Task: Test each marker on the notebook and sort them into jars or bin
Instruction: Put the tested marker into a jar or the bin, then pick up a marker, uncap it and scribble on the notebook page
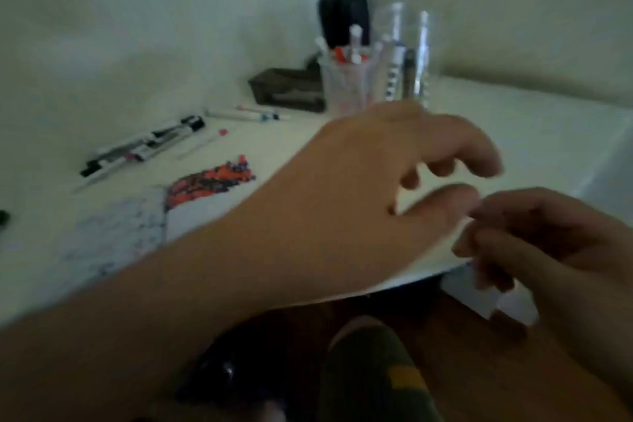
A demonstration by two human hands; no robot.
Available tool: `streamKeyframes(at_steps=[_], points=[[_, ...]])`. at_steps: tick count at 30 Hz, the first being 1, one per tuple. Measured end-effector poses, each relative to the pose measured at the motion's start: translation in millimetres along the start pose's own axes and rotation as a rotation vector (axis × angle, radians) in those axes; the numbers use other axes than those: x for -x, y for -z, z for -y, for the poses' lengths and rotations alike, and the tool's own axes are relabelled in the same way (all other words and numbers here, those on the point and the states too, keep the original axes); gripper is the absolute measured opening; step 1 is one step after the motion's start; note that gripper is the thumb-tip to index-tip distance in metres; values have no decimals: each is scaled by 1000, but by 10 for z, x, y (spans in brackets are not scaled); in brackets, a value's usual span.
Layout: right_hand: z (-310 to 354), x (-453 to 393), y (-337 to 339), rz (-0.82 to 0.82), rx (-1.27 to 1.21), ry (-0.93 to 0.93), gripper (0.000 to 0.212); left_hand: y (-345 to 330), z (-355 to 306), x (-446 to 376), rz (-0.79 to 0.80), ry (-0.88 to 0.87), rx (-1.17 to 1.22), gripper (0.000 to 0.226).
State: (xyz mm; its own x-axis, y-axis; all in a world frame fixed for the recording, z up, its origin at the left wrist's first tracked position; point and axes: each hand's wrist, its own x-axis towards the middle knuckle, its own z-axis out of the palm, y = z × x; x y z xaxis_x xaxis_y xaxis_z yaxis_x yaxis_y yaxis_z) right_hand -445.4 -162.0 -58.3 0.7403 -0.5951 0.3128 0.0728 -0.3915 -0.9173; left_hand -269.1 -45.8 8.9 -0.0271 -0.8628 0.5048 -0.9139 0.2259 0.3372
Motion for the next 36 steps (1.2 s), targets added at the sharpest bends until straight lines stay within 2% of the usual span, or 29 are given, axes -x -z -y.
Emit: streamKeyframes(at_steps=[2, 5, 8, 10, 12, 14, 17, 19, 22, 25, 27, 29, 31, 33, 34, 36], points=[[173, -379, -366, 59, -42, 77, 17, 362, 439, 87, -36, 180, -123, 18], [320, -1036, -1069, 203, 72, 142, 21, 660, 1292, 355, -14, 442, -308, 21], [194, -1510, -1762, 353, 281, 187, 18, 824, 2089, 778, -14, 725, -390, 27], [128, -1754, -2144, 426, 430, 182, 18, 894, 2465, 1063, -67, 882, -422, 31], [60, -1962, -2414, 453, 523, 145, 21, 922, 2701, 1255, -169, 949, -431, 35], [4, -2128, -2565, 462, 608, 111, 22, 907, 2824, 1307, -231, 943, -405, 47], [-116, -2304, -2660, 451, 760, 134, 22, 867, 2931, 1236, -172, 942, -390, 60], [-207, -2325, -2672, 417, 769, 159, 15, 871, 2999, 1209, -115, 995, -422, 49], [-295, -2297, -2622, 401, 661, 194, 16, 856, 3051, 1209, -105, 954, -476, 29], [-314, -2339, -2576, 304, 503, 159, 44, 858, 3031, 1214, -200, 863, -461, 28], [-325, -2360, -2559, 254, 455, 155, 68, 889, 2981, 1202, -295, 739, -533, 31], [-334, -2368, -2546, 223, 446, 170, 78, 919, 2903, 1185, -432, 506, -603, 36], [-351, -2397, -2533, 176, 471, 195, 64, 904, 2795, 1155, -483, 237, -604, 39], [-320, -2416, -2516, 117, 440, 207, 21, 852, 2652, 1103, -424, 50, -461, 40], [-299, -2420, -2496, 115, 352, 191, 9, 825, 2584, 1081, -382, 12, -363, 42], [-279, -2412, -2439, 184, 85, 68, 43, 770, 2534, 1064, -333, 26, -266, 48]])
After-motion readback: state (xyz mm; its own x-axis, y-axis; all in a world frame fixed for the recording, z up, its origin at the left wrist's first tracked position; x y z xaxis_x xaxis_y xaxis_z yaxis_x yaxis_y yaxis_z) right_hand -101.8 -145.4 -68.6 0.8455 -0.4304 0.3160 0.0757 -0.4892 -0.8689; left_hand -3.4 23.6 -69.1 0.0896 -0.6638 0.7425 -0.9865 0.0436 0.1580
